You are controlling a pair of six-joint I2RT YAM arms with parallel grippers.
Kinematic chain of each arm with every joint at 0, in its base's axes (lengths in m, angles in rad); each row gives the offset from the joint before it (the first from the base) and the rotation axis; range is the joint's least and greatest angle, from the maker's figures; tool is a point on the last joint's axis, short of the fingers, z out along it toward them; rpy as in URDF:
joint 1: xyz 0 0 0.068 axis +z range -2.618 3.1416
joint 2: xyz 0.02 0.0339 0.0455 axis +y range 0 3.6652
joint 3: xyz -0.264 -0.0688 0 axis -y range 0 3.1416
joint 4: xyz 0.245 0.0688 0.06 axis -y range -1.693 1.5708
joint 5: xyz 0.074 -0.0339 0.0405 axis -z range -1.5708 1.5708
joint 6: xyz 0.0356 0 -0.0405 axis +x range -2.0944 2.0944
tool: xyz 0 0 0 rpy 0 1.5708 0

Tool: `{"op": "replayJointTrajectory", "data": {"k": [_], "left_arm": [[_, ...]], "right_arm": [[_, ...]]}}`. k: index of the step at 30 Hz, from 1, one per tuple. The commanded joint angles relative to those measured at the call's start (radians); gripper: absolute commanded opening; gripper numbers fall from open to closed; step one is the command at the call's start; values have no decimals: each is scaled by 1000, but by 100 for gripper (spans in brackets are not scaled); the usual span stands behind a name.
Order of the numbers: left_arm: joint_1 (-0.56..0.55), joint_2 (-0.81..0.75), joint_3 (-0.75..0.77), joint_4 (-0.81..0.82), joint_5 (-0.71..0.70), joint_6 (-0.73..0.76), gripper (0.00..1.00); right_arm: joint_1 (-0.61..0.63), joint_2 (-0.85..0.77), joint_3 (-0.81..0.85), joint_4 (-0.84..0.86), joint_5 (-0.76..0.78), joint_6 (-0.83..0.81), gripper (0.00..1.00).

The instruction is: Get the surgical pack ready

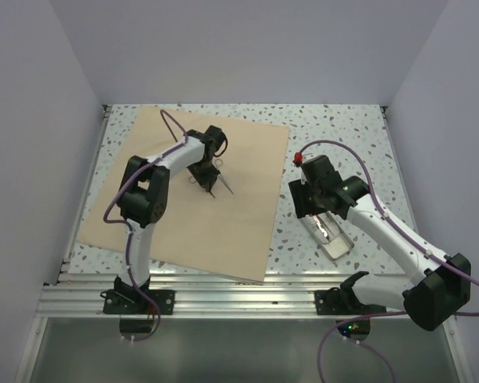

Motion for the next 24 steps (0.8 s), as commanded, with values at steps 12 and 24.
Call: {"op": "replayJointTrajectory", "data": {"k": [12, 24], "left_arm": [[-4, -344, -200, 146, 112, 400, 0], [-9, -785, -639, 473, 686, 707, 0]], "right_arm": [[2, 78, 57, 159, -231, 183, 99], [100, 328, 127, 565, -434, 615, 99]]}}
